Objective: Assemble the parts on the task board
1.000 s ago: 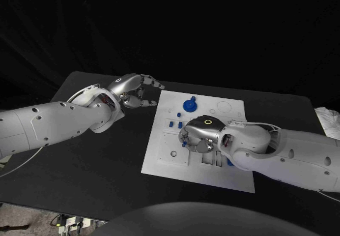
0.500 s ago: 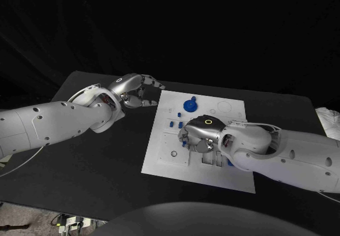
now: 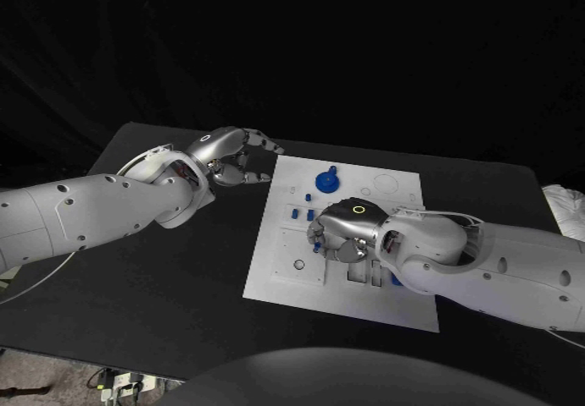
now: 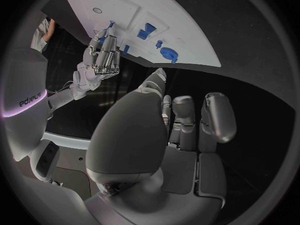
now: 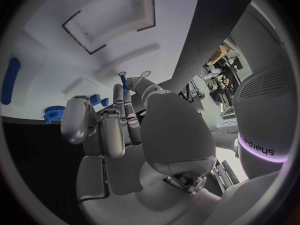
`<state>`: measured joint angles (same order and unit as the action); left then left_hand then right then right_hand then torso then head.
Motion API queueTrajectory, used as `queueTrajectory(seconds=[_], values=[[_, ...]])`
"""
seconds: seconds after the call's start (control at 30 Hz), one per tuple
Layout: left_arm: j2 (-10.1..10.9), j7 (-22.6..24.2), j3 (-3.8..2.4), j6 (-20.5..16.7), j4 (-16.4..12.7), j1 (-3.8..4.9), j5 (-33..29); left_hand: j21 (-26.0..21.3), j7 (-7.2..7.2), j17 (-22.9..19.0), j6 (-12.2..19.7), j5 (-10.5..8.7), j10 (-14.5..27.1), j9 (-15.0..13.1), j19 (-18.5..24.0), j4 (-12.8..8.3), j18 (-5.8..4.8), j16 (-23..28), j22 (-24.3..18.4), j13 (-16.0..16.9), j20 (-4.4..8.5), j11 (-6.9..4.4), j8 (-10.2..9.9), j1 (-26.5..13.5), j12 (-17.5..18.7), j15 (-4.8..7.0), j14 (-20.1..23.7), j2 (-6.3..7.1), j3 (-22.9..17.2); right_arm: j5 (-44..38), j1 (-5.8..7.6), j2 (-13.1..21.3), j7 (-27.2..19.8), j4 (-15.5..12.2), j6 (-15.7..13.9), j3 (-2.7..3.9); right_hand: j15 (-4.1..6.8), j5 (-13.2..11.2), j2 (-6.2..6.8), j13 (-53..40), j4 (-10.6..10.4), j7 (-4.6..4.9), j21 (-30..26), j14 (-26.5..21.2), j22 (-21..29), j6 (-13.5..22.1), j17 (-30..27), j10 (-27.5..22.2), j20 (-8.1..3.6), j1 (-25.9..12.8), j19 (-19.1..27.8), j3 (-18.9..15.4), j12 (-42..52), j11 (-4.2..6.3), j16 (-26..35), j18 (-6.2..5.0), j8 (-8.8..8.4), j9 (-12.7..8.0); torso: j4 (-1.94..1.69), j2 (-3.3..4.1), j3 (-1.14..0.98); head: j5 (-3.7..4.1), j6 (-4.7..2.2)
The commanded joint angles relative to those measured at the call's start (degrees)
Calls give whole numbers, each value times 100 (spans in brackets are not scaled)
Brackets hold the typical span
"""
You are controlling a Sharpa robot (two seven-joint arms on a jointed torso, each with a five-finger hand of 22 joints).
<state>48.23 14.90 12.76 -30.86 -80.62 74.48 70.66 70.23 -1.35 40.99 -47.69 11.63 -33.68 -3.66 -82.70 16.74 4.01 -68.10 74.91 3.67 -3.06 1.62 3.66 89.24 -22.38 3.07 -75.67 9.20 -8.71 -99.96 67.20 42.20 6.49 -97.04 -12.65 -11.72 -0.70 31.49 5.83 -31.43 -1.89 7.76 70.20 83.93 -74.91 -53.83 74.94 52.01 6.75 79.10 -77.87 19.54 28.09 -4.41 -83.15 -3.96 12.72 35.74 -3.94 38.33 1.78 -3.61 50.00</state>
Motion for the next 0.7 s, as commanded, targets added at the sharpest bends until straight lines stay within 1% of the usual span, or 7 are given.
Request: queueTrajectory(seconds=[0.03, 0.33, 0.5, 0.7], values=[[-17, -18, -4, 83, -5, 0, 16, -20, 40, -8, 12, -16, 40, -1, 23, 11, 7, 36, 966, 1, -14, 17, -8, -23, 17, 1, 31, -37, -21, -20, -8, -4, 1, 0, 100, -1, 18, 37, 27, 8, 21, 13, 19, 9, -895, 32, 261, 50, -8, 5, 5, 8, -19, -9, 21, -70, -26, 5, 0, 3, 0, -3, 0], [-12, -34, -4, 106, -23, -1, 16, -27, 47, -21, 21, -16, 38, -1, 27, 11, 8, 44, 964, 2, -18, 24, -9, -24, 16, -4, 38, -43, -23, -23, -50, 4, 5, 12, 73, -1, 18, 37, 27, 10, 27, 14, 1, 0, -889, 34, 241, 50, -8, 9, 16, 14, -19, -10, 31, -74, -27, 6, 1, 8, -3, -10, 0], [-11, -39, -4, 118, -36, -1, 18, -27, 47, -21, 21, -16, 38, -1, 27, 11, 8, 44, 964, 2, -18, 24, -9, -24, 16, -4, 38, -43, -23, -9, -74, -14, -5, 32, 37, -1, 18, 37, 27, 10, 27, 14, 1, 0, -889, 34, 241, 50, -8, 9, 16, 14, -19, -10, 31, -74, -27, 6, 2, 4, -1, -29, 0], [-13, -46, -4, 123, -33, -2, 20, -30, 51, -30, 26, -16, 37, 0, 28, 11, 8, 48, 963, 2, -20, 30, -9, -25, 15, -7, 43, -48, -25, 4, -99, -29, -14, 45, 15, -1, 18, 37, 27, 10, 27, 14, 1, 0, -889, 34, 241, 50, -8, 9, 16, 14, -19, -10, 31, -74, -27, 6, 5, 5, 1, -32, 0]])
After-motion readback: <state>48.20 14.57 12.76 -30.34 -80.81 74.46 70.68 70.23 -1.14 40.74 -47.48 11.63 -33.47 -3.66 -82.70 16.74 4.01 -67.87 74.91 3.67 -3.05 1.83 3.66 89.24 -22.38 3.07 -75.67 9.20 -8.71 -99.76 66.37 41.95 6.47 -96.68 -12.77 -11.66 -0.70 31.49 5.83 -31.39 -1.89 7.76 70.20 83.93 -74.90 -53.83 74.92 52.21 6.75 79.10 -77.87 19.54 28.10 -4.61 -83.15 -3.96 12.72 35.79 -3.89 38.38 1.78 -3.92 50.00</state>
